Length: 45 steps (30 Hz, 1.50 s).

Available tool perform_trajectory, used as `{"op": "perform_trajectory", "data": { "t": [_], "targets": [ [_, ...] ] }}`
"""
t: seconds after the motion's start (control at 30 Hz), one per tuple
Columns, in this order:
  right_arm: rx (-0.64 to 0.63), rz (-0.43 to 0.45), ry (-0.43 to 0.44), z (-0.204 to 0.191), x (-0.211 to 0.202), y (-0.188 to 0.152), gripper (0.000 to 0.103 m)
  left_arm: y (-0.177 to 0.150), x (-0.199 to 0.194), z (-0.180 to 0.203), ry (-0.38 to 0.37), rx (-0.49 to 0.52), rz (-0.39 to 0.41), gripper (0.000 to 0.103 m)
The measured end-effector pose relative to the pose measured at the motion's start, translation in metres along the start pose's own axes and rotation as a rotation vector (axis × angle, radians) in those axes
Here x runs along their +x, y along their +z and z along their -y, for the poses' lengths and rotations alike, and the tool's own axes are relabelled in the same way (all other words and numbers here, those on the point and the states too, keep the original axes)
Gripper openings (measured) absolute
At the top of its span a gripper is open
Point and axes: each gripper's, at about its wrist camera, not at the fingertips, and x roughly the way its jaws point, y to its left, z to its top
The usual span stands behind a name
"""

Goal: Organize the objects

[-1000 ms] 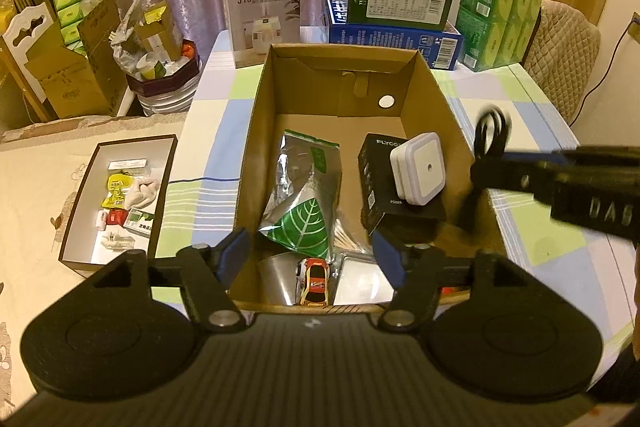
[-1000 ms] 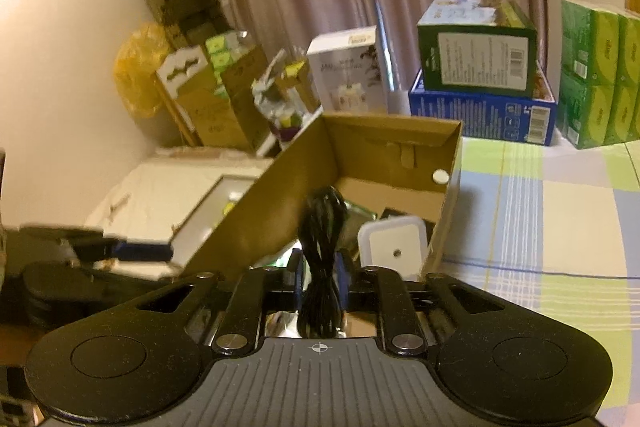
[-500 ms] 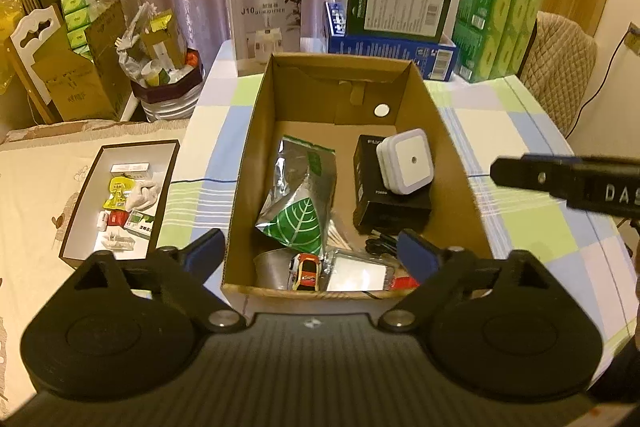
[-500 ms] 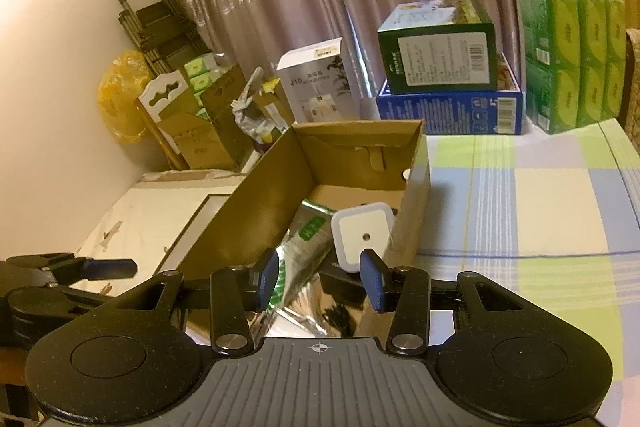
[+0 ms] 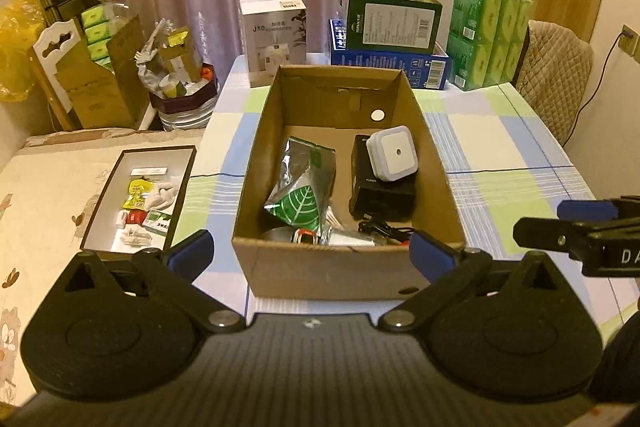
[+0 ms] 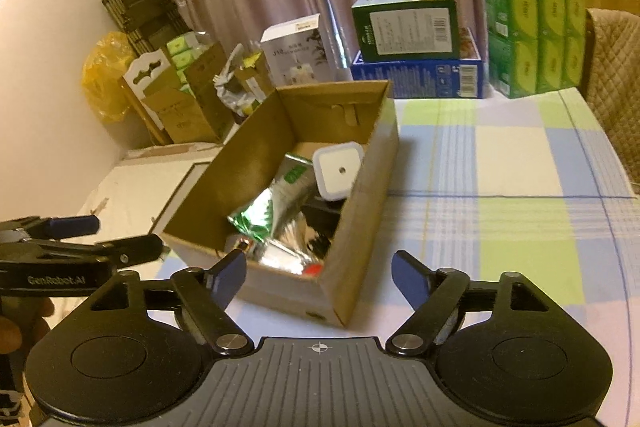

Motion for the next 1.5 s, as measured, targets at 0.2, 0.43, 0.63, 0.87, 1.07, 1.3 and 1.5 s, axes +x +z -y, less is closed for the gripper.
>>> {"op": "perform_trajectory", "data": {
  "t": [0.2,0.43,0.63,0.87,1.07,1.3,1.5],
  "targets": [
    [0.003,-0.021,-0.033,-0.003,-0.022,-0.017,0.082,-0.014,-0.024,0.001,-0.026,-0.059,-0.006,0.102],
    [0.019,-0.039,-0.050,-0.003,-0.042,-0.032,0.083,-0.026,-0.047,0.004,-0.038,-0.090,-0.007,0.102],
    [0.006,-0.041,-0.056,-0.007,-0.053,-0.040,0.083,-0.035,-0.056,0.010,-0.028,-0.076,-0.013,0.102],
    [0.012,-0.054,-0.079,-0.006,-0.053,-0.048,0.083,-0.051,-0.058,0.014,-0.050,-0.074,-0.034,0.102],
    [0.010,-0.066,-0.091,-0.004,-0.050,-0.052,0.083,-0.061,-0.056,0.017,-0.037,-0.072,-0.055,0.102],
    [0.012,-0.077,-0.093,-0.003,-0.046,-0.056,0.083,-0.063,-0.050,0.024,-0.032,-0.059,-0.071,0.102],
    [0.022,-0.080,-0.098,-0.001,-0.045,-0.058,0.083,-0.063,-0.046,0.029,-0.028,-0.044,-0.078,0.102]
  ]
}}
